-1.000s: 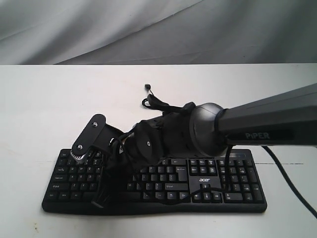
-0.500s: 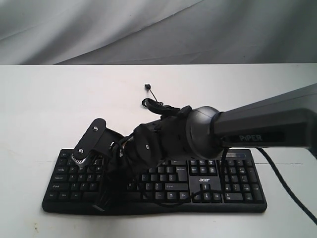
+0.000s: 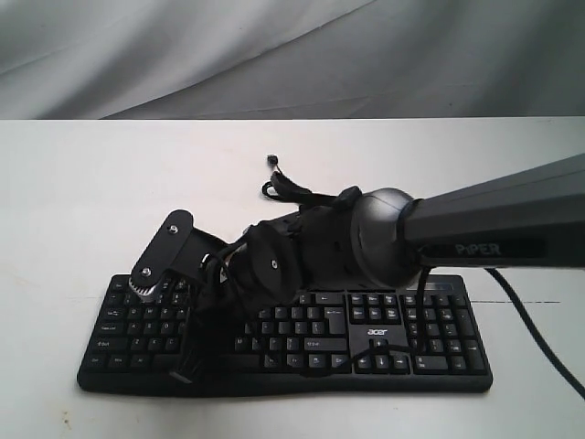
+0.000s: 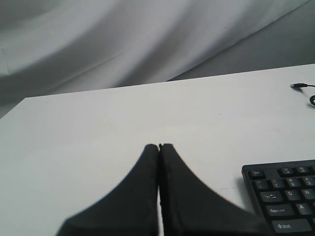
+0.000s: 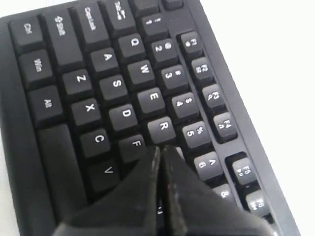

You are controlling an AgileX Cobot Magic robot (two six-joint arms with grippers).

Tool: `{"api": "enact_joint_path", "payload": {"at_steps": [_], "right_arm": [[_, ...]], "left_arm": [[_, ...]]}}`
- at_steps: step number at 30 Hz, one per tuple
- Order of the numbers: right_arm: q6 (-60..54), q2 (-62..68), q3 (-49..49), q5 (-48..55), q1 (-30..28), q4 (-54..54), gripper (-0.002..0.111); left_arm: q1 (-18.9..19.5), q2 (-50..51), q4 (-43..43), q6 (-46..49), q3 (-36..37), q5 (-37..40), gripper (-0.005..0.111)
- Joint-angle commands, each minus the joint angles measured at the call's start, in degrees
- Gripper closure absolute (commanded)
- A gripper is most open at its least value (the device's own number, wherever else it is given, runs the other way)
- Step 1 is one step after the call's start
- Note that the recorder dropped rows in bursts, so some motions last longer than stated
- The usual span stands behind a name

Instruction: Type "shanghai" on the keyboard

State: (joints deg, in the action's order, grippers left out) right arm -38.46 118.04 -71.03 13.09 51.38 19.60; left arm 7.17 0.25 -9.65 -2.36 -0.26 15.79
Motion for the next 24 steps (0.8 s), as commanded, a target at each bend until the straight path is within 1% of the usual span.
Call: {"api": "enact_joint_path", "payload": {"at_steps": [1, 11, 16, 24], "right_arm": [[0.1, -1.8, -0.1, 0.6, -0.2, -1.1, 0.108], [0.4, -4.2, 5.4, -3.0, -0.9, 0.5, 0.108], [0.4, -4.2, 5.8, -6.0, -0.6, 1.7, 0.108], [0.4, -4.2, 5.8, -5.5, -0.6, 2.2, 0.108]], "left_arm": [[-0.4, -0.2, 0.1, -0.3, 0.3, -0.6, 0.107], [-0.4, -0.2, 0.1, -0.3, 0.3, -0.6, 0.107], [-0.4, -0.2, 0.1, -0.3, 0.3, -0.6, 0.107], [-0.4, -0.2, 0.1, -0.3, 0.3, -0.6, 0.107]]}}
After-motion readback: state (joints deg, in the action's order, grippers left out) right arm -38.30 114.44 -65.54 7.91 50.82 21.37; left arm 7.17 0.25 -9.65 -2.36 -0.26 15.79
